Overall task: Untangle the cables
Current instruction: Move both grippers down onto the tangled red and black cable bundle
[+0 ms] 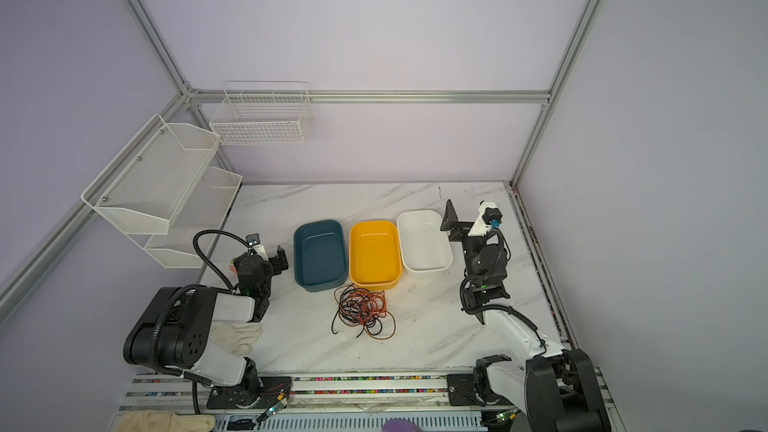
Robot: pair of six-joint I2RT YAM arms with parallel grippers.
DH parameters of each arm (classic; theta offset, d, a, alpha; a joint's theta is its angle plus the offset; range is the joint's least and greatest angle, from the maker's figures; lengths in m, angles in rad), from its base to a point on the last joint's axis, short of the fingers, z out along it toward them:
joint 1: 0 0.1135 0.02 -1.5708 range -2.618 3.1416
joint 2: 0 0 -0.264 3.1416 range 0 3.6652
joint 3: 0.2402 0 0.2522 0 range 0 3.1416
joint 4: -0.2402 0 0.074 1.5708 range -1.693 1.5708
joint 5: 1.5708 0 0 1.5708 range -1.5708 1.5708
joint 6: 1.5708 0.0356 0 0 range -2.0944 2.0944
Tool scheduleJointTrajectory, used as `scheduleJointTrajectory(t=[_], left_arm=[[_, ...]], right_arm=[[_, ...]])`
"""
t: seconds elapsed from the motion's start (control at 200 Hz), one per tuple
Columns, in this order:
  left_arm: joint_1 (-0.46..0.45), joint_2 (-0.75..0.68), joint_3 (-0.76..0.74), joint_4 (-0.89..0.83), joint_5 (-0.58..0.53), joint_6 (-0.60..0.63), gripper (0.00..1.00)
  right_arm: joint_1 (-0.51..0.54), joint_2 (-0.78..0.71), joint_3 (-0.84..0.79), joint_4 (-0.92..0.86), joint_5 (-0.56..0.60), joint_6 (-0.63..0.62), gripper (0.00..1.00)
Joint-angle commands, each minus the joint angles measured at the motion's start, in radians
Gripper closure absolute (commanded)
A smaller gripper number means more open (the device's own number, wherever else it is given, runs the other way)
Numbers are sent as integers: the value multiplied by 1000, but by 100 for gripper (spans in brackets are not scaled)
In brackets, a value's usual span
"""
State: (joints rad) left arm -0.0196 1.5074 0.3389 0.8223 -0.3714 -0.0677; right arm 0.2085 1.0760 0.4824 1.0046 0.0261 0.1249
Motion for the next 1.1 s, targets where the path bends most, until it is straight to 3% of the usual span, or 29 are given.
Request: scheduleJointTrajectory(t=[0.0,0.11,0.21,0.32,0.43,0.6,0.745,1.095], left_arm=[[6,-158,125,-172,-35,-17,0],[7,-295,177,-292,61,-50,0],[7,-395,238,-392,90,-224,0],[7,-485,304,-528,187,-439,0],[7,-553,358,-701,281,-648,0],[6,-645,370,-748,565,-615,0],[4,-706,352,-834,673,-607,0],[-25,-827,261,-1121,729,-638,0]], right_arm=[[16,-38,61,-111,-121,164,2],[15,-43,91,-122,-137,515,2],[15,-60,52,-28,-215,634,2],[21,-69,71,-71,-287,618,2],[46,-58,151,-280,-372,501,2],[175,-89,181,-527,-293,377,3],[331,-70,186,-682,-191,346,9],[703,-7,183,-890,23,389,22]])
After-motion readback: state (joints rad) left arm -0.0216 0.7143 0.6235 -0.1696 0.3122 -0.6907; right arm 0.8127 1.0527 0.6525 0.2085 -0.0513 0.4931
